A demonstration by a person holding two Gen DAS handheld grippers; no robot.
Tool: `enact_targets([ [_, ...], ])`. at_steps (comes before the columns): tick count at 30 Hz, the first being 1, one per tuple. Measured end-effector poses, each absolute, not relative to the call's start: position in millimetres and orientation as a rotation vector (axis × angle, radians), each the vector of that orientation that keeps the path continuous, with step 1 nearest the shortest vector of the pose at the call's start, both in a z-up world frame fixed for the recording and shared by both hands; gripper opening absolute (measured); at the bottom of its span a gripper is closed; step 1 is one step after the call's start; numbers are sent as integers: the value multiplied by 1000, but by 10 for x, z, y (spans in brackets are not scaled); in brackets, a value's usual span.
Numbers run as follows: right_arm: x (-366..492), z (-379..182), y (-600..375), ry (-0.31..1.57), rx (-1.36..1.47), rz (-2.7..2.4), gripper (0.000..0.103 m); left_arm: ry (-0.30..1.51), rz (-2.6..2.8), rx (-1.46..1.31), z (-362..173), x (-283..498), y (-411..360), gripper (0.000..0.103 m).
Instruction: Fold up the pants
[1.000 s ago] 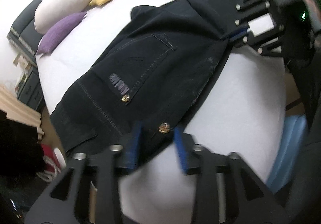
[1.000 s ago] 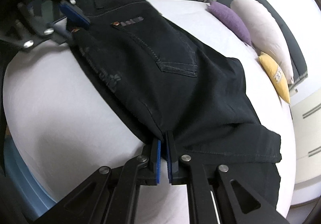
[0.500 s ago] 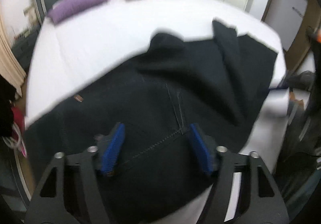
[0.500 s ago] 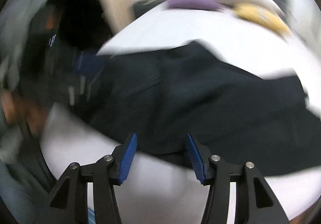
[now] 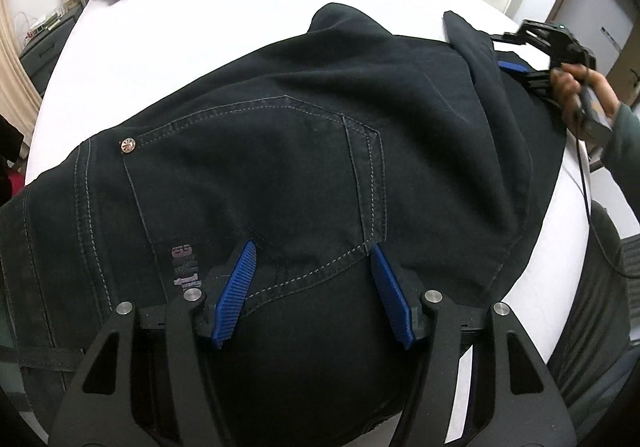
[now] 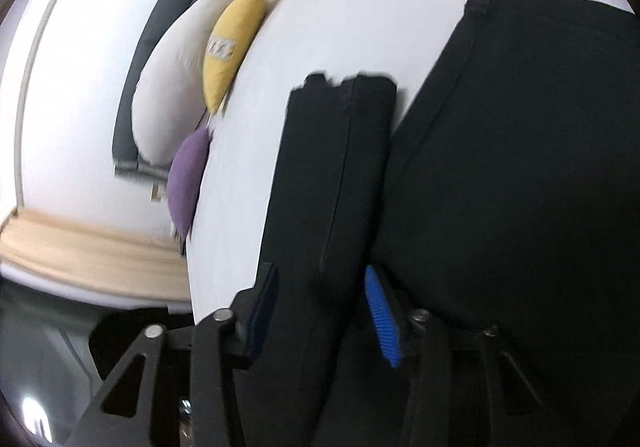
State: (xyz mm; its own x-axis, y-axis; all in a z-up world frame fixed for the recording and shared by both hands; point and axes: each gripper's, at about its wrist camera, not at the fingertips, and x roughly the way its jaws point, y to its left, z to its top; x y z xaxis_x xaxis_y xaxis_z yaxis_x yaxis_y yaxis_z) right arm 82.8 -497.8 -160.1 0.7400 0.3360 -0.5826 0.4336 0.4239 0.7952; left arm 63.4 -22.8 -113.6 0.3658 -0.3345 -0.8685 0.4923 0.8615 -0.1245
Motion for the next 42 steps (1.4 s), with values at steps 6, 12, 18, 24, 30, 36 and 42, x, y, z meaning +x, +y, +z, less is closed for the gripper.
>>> enact_targets([
  [6, 1078, -1663, -5060, 764, 1203, -70, 23, 1068, -525, 173, -1150, 579, -147, 59],
  [12, 881, -1542, -5143, 694, 1160, -122, 6, 1069, -521, 181, -1157, 578, -183, 59],
  [18, 30, -1202, -5330, 481, 1188, -227, 4, 1071, -512, 171, -1172, 566, -161, 60],
  [24, -883, -1555, -5642, 413, 1309, -432, 4, 1083, -491, 171, -1148, 610, -246, 66],
  [30, -977, -1575, -5692, 383, 1316, -405, 3, 1091, -471, 178, -1150, 636, -363, 78],
  [36, -916, -1666, -5829, 396, 1414, -343, 14, 1097, -463, 177, -1139, 652, -389, 79],
  [42, -726, -1692, -5902, 438, 1441, -321, 14, 1099, -457, 181, -1142, 638, -407, 80],
])
